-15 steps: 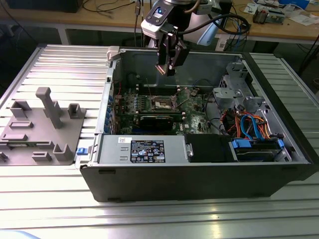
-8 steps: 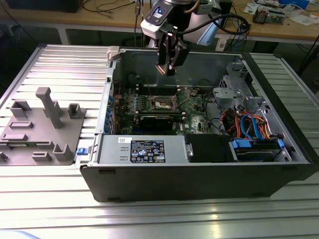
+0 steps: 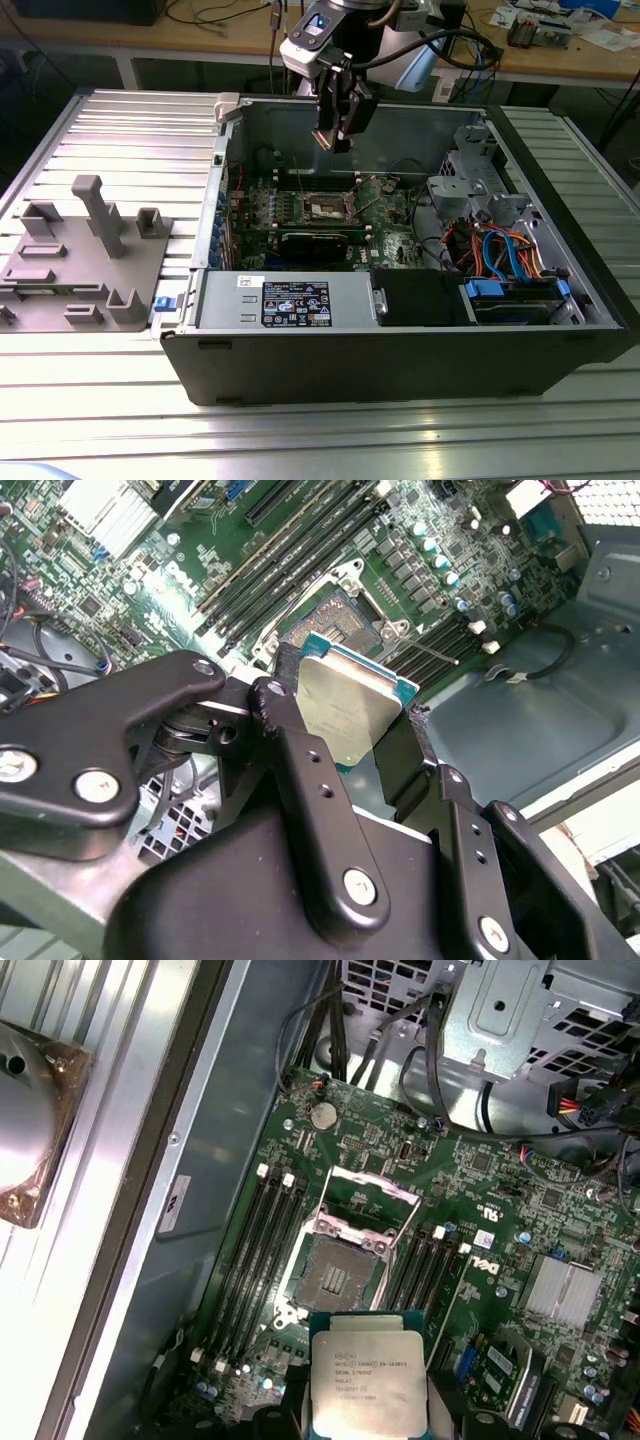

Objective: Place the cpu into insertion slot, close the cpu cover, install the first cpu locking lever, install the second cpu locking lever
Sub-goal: 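Place the cpu into insertion slot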

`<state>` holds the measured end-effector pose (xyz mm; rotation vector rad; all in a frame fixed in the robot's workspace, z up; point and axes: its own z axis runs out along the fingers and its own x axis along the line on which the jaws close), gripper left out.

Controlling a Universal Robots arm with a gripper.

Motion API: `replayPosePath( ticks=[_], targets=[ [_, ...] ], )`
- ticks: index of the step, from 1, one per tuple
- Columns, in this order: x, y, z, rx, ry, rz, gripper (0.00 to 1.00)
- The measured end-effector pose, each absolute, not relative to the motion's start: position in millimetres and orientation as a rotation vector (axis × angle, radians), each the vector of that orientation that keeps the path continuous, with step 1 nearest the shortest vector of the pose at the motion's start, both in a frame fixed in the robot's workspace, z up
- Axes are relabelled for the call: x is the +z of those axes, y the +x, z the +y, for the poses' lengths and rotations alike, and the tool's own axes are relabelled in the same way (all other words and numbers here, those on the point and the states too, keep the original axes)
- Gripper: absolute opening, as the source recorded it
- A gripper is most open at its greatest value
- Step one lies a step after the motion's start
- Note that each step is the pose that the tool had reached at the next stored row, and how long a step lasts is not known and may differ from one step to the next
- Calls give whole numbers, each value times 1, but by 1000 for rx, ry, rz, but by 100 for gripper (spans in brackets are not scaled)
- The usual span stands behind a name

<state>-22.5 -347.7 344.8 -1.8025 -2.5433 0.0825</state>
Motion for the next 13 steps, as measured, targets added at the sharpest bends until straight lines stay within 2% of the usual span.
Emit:
replayPosePath(
  ticks=[13],
  targets=[
    [343, -19, -348, 81, -1889, -2477, 54]
  ],
)
